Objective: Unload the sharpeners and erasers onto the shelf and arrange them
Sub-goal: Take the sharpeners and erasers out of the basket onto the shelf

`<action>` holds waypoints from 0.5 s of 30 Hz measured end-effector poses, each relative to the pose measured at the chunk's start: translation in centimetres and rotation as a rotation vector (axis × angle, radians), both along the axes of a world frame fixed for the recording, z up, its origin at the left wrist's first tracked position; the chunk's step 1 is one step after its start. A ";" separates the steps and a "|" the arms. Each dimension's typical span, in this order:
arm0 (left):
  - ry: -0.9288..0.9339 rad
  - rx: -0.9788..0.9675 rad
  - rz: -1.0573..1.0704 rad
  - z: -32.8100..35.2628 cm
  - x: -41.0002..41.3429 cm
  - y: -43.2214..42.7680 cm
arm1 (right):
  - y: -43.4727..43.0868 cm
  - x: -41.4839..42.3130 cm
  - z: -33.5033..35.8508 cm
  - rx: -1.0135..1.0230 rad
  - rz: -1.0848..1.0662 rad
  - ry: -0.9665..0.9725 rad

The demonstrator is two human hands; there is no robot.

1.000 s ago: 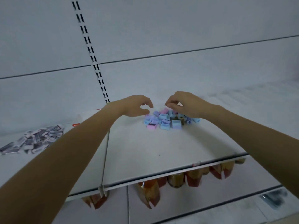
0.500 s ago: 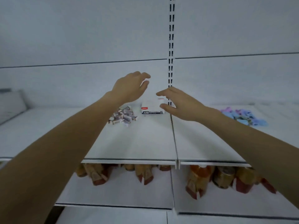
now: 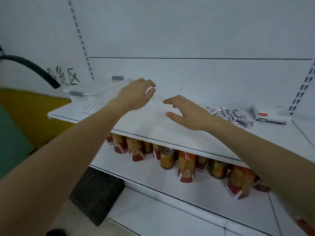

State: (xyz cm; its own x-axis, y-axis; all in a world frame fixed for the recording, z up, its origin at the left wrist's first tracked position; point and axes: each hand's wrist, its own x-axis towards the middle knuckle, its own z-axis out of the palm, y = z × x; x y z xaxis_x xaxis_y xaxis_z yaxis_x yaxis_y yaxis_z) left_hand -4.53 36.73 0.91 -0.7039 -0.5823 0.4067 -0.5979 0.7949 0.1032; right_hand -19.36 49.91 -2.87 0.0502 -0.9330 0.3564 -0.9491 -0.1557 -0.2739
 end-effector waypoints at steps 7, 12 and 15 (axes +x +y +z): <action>0.048 0.051 0.156 -0.1 10.4 -8.4 | -11.1 6.4 1.4 0.031 0.147 0.043; 0.089 0.057 0.197 0.9 14.7 -15.0 | -19.9 8.9 2.3 0.018 0.194 0.032; 0.102 0.077 0.219 1.2 15.4 -19.3 | -25.0 9.4 3.0 0.022 0.201 -0.013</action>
